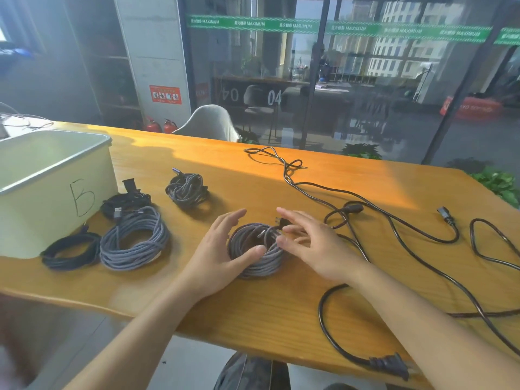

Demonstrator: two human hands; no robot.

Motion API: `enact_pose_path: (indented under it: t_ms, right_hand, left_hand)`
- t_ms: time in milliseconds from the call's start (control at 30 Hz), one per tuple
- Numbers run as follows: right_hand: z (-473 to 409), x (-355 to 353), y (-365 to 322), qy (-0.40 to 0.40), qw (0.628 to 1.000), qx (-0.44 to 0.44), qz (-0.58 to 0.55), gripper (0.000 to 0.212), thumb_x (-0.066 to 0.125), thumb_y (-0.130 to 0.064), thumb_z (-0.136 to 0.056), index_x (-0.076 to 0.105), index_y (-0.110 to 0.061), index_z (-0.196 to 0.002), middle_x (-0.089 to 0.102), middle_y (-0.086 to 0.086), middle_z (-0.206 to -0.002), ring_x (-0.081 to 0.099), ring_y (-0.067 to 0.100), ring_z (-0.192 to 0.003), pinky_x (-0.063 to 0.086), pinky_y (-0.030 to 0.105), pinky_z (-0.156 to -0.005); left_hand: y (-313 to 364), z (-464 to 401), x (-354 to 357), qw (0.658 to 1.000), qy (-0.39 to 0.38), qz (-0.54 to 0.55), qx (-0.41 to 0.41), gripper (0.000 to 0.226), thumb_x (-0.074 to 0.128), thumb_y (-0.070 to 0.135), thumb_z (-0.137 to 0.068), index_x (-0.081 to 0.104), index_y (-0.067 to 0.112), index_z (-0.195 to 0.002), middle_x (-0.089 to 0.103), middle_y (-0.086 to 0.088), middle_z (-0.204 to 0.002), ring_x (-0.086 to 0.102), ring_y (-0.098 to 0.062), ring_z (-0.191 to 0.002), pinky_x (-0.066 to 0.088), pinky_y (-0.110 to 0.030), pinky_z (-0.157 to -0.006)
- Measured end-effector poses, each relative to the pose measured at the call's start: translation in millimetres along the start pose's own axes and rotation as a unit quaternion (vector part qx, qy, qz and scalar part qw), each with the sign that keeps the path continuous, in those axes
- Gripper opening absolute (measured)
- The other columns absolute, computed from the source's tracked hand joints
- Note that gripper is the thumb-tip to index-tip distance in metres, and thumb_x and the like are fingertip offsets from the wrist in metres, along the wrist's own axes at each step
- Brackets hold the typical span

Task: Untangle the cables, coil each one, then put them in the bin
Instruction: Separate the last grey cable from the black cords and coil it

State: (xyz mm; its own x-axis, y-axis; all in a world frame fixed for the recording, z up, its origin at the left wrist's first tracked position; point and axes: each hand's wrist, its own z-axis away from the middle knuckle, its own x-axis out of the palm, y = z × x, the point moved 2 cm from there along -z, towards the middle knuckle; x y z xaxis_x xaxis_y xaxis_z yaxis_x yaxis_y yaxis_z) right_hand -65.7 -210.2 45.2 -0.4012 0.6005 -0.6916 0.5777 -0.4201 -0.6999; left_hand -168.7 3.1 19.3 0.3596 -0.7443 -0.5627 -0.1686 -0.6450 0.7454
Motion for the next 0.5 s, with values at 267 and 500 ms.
enact_pose_path:
  t_ms: [267, 500]
  right_hand:
    - [-1, 19, -2, -0.022, 0.995, 0.006, 0.094, 0.071, 0.052, -0.066, -0.098, 0.035, -0.038, -0.160, 0.033, -0.019, -0.165, 0.023, 0.000, -0.152, 0.027, 0.040, -0.126]
    - [-28, 41, -19, 0.035, 0.988, 0.011, 0.152, 0.071, 0.056, -0.062, -0.099, 0.039, -0.030, -0.160, 0.037, -0.010, -0.164, 0.023, 0.009, -0.152, 0.019, 0.029, -0.122]
  left_hand:
    - [-1, 10, -9, 0.997, 0.031, -0.061, -0.027, 0.083, 0.065, 0.068, -0.087, 0.047, 0.023, -0.153, 0.050, 0.010, -0.150, 0.047, -0.003, -0.135, 0.043, -0.034, -0.115]
    - [-15, 6, -28, 0.989, 0.070, -0.120, -0.053, 0.067, 0.061, 0.058, -0.095, 0.050, 0.022, -0.151, 0.054, 0.008, -0.149, 0.051, -0.011, -0.135, 0.042, -0.031, -0.111]
